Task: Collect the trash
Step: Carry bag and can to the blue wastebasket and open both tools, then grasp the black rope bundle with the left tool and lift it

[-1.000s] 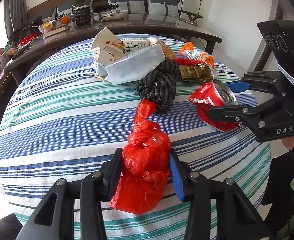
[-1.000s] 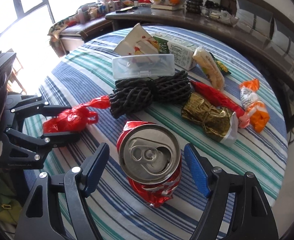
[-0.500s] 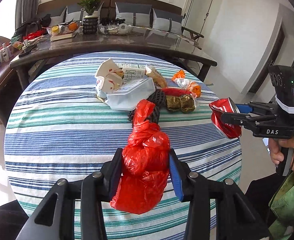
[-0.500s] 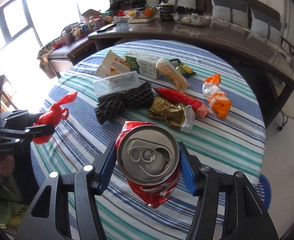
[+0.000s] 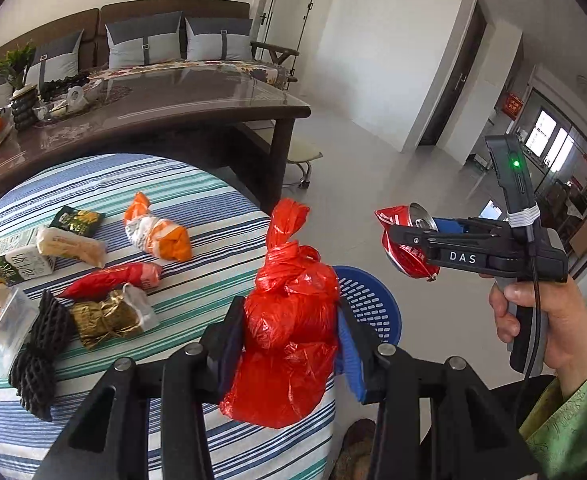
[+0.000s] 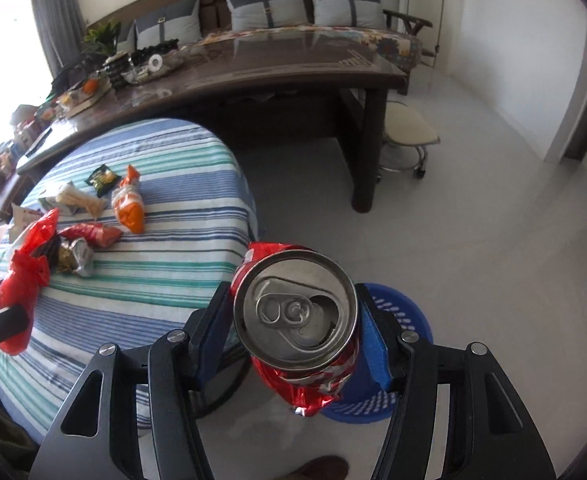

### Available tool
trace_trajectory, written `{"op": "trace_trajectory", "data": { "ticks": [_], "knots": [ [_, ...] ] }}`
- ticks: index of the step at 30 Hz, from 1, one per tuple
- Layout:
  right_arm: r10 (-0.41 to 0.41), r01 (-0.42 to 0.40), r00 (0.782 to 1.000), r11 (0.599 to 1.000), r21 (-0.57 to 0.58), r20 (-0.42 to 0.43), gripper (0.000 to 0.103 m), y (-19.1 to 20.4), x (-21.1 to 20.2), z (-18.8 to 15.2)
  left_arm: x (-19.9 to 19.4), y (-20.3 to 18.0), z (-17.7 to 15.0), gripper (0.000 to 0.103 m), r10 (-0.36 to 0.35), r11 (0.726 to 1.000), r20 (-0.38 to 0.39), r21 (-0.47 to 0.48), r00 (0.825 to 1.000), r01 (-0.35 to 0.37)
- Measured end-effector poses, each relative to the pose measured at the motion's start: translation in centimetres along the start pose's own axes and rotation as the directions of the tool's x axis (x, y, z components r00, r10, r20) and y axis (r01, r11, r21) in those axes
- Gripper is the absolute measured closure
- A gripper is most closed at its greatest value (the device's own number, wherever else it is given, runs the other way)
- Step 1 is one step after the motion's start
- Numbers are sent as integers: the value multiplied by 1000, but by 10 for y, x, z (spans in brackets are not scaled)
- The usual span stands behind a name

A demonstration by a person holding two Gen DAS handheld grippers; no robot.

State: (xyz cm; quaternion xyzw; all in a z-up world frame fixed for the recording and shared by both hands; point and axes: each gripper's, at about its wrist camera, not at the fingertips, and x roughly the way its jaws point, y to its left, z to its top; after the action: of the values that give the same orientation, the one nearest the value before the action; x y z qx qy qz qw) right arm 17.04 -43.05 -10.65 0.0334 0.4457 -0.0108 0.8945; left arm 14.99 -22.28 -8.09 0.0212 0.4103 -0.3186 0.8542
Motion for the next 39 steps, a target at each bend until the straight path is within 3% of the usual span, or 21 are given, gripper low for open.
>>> {"op": "trace_trajectory", "data": {
  "ticks": [6, 18, 21, 23, 25, 28, 31, 33, 34, 39],
  "knots": [
    [-75, 77, 997, 988, 131, -18, 42, -68, 24, -12, 79, -50, 16, 59, -42, 998, -49, 54, 998, 45],
    [-28, 57, 995, 951, 305, -99, 42, -147, 69, -35, 205, -103, 12, 58, -83, 990, -167, 99, 982, 100],
    [-5, 41, 994, 938, 344, -105, 41, -159, 77, -39, 228, -106, 12, 54, -80, 990, -170, 98, 982, 98],
    [6, 34, 994, 930, 367, -107, 34, -164, 80, -41, 241, -107, 13, 41, -59, 992, -155, 100, 986, 75],
    [11, 27, 995, 922, 387, -94, 32, -171, 77, -41, 248, -109, 14, 39, -62, 992, -135, 97, 989, 75],
    [18, 8, 998, 913, 408, -60, 30, -176, 67, -40, 248, -110, 16, 39, -76, 991, -125, 98, 989, 89],
    [-18, 20, 1000, 917, 398, -9, 25, -176, 50, -35, 224, -113, 17, 39, -79, 988, -88, 122, 993, 90],
    [-53, 32, 998, 926, 375, 45, 18, -170, 34, -29, 201, -117, 17, 31, -75, 985, -52, 149, 996, 82],
    [-67, 35, 995, 931, 364, 77, 16, -167, 26, -26, 187, -119, 15, 23, -67, 984, -20, 163, 998, 69],
    [-116, 37, 961, 952, 302, 249, 6, -138, -19, -11, 117, -112, -4, 22, -98, 982, 83, 168, 992, 83]
  ]
}}
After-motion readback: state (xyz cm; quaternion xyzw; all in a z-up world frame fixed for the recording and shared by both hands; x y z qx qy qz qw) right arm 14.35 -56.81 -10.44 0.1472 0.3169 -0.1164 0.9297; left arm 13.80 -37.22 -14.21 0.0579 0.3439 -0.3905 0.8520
